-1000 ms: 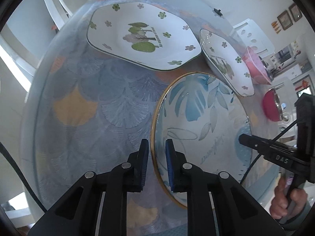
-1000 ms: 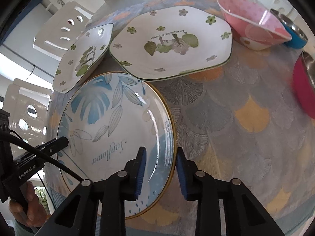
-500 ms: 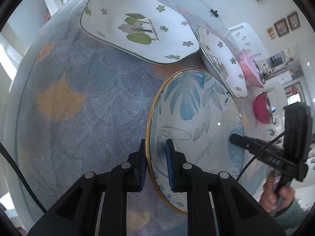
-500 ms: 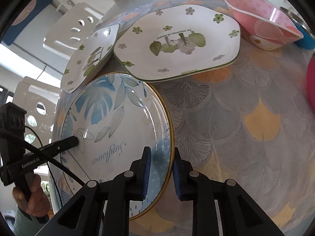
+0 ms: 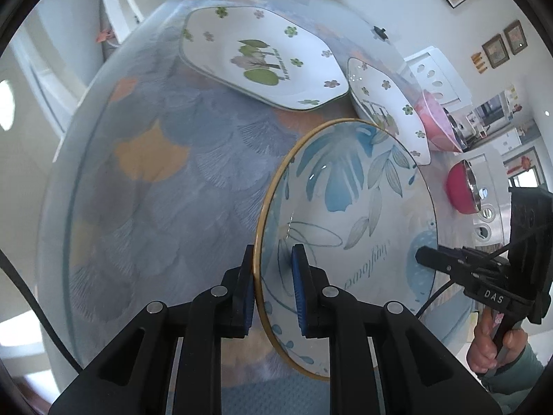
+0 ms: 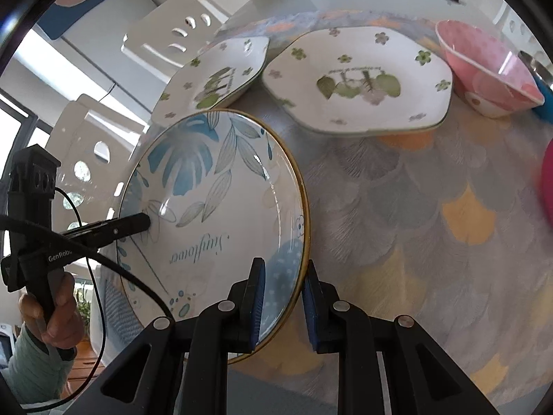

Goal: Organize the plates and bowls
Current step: 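Grasp the rim of the blue-leaf Sunflower plate with both grippers, then lower the Sunflower plate onto the table edge and open both grippers, then grasp the rim of the green tree-print square plate with both grippers, then carry the tree-print plate onto the Sunflower plate and release it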

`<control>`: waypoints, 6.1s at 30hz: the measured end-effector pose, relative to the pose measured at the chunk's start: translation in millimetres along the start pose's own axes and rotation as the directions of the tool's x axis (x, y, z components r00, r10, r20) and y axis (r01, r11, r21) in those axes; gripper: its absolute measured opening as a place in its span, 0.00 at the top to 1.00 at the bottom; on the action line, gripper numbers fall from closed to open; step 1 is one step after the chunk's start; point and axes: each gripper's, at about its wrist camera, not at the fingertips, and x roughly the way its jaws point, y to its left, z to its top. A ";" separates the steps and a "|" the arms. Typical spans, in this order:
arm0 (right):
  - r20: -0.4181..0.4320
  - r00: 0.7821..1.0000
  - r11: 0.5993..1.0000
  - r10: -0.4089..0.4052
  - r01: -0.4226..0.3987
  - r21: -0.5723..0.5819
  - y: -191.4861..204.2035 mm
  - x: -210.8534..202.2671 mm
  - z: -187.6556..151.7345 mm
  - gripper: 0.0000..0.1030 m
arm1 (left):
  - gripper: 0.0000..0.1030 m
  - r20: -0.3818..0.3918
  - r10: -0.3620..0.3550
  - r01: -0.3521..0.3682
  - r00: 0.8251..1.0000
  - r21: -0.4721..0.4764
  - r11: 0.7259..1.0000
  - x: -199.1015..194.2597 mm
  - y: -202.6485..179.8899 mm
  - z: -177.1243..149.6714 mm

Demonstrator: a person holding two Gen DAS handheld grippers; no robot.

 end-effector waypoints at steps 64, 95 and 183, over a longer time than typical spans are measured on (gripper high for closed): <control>0.353 0.932 0.995 -0.083 0.098 -0.025 -72.9 -237.8 -195.8 0.28 | 0.33 0.433 0.184 -0.248 0.883 0.094 0.964 -170.2 -283.9 -113.0; 0.258 0.959 0.992 0.113 -0.122 0.022 28.6 -144.8 32.4 0.26 | 0.31 0.382 0.094 -0.083 0.919 -0.045 0.996 -170.7 -39.9 29.3; 0.231 0.971 0.968 0.062 -0.001 -0.252 110.0 51.6 137.7 0.76 | 0.76 0.304 0.049 -0.064 0.951 0.039 0.997 -53.1 49.3 103.8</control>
